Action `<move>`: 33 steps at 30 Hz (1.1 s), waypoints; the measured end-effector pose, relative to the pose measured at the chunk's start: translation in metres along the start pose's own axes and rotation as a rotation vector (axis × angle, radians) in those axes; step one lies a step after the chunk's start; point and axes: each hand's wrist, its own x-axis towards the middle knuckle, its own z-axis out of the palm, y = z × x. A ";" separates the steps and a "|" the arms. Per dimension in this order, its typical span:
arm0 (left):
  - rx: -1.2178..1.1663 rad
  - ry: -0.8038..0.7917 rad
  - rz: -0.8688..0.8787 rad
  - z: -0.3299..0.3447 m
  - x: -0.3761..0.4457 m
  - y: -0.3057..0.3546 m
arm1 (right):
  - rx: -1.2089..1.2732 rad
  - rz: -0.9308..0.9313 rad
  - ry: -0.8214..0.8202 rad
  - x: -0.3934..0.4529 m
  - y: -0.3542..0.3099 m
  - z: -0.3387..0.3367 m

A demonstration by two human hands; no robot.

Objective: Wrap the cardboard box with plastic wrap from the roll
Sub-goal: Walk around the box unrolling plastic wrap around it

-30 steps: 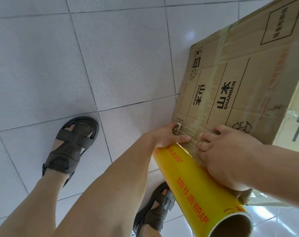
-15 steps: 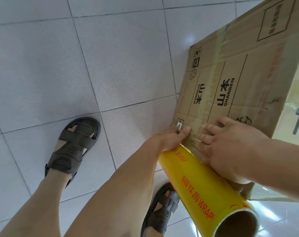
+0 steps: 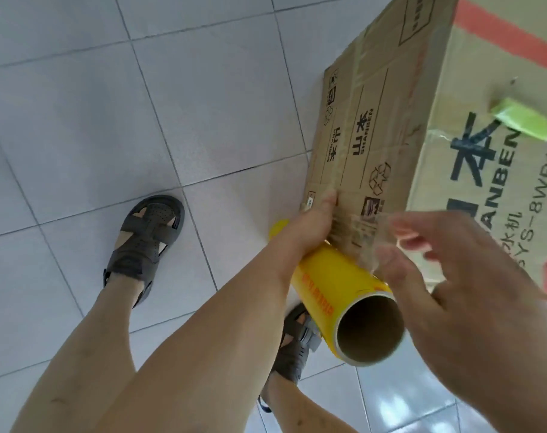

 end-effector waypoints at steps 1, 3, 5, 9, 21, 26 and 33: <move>-0.044 0.002 -0.061 0.000 -0.039 0.026 | 0.144 0.228 0.097 -0.024 0.006 -0.002; -0.056 0.011 -0.062 0.000 -0.098 0.063 | 0.248 0.619 0.048 -0.065 0.021 0.008; -0.002 0.017 -0.043 0.005 -0.132 0.082 | 0.297 0.769 -0.259 -0.086 0.029 0.020; -0.072 0.003 -0.052 0.020 -0.139 0.082 | 0.580 0.684 -0.365 -0.094 0.050 0.045; -0.397 0.339 -0.007 0.060 -0.173 0.062 | 0.155 0.331 -0.379 -0.060 0.128 0.029; -0.051 0.219 -0.046 0.077 -0.231 0.099 | 0.403 0.383 -0.417 -0.062 0.125 0.030; -0.111 0.178 -0.184 0.089 -0.229 0.088 | 0.099 0.249 -0.345 -0.054 0.144 0.020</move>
